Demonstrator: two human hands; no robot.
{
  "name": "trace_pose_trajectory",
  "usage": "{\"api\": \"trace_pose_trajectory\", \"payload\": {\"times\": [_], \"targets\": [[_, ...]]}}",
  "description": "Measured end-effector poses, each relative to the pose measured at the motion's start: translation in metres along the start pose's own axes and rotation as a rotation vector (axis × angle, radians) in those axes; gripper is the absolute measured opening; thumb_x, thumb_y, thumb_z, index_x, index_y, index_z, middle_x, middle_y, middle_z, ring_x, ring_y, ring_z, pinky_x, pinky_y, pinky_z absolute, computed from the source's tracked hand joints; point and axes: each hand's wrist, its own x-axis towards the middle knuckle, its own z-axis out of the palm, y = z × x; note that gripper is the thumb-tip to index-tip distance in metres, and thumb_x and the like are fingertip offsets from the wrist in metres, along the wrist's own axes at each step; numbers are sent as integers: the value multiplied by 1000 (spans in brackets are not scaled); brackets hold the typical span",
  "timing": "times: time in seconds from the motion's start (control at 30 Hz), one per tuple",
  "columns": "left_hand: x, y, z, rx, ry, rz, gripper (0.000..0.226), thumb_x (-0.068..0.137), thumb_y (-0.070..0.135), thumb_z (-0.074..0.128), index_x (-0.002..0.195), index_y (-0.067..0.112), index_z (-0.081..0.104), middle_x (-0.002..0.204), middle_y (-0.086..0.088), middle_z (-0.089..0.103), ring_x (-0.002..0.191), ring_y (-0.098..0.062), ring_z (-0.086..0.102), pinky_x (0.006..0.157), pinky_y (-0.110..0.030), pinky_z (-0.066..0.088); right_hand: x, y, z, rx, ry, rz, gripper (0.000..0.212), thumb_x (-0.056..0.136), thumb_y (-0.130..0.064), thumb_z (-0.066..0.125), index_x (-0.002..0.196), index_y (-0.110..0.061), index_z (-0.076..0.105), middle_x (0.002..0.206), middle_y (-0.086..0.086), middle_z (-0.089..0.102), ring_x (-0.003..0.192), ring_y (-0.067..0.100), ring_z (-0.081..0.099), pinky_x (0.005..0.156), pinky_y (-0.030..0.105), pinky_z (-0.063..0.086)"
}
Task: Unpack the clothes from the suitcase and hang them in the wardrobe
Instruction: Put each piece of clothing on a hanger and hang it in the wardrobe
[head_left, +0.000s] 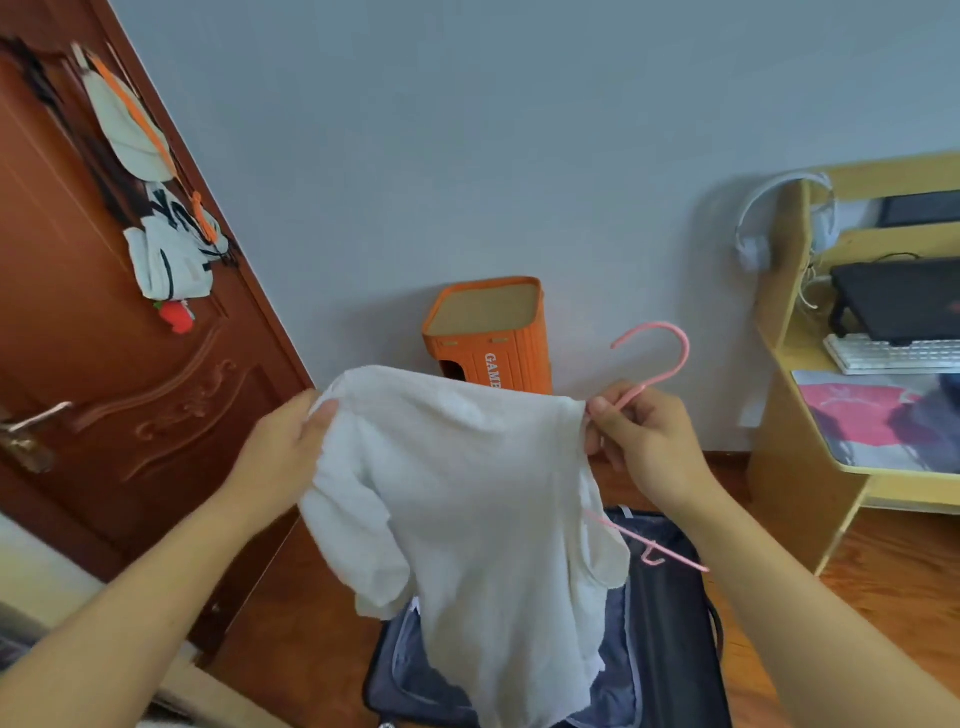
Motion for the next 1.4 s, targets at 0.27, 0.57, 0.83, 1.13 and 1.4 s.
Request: {"api": "trace_pose_trajectory", "payload": {"times": [0.27,0.57,0.83,1.13,1.4], "targets": [[33,63,-37,376,231,308,43,87,13,48,124,18,69,112,-7,63,105,-28,58,95,-42,49,11,-14,11,-71,-56,-79,27,99,-9,57,75,0,63,59,9,64,46,12,43,49,21,35],[13,91,20,825,225,827,31,107,39,48,122,16,63,79,-1,58,56,-25,60,39,-33,43,46,-50,2,-54,-234,-93,23,98,-2,57,81,14,54,49,0,47,47,13,37,47,18,30],[7,126,40,285,-193,514,33,106,49,36,103,27,61,61,9,47,57,-13,45,57,-38,40,52,-55,16,-332,-313,-204,22,95,-11,62,75,-2,60,53,1,57,50,17,49,54,27,39],[25,116,14,215,-69,462,26,105,43,42,82,34,50,55,0,44,54,-18,44,53,-36,35,-36,60,42,-470,129,-214,15,90,-26,57,104,-28,61,91,-25,53,84,-2,50,76,18,41],[46,66,-32,312,76,572,36,104,53,36,104,27,61,64,-1,58,60,-33,57,56,-42,48,-20,97,36,-707,-556,-192,7,87,-22,60,89,-25,67,94,-14,66,106,12,58,116,33,20]]}}
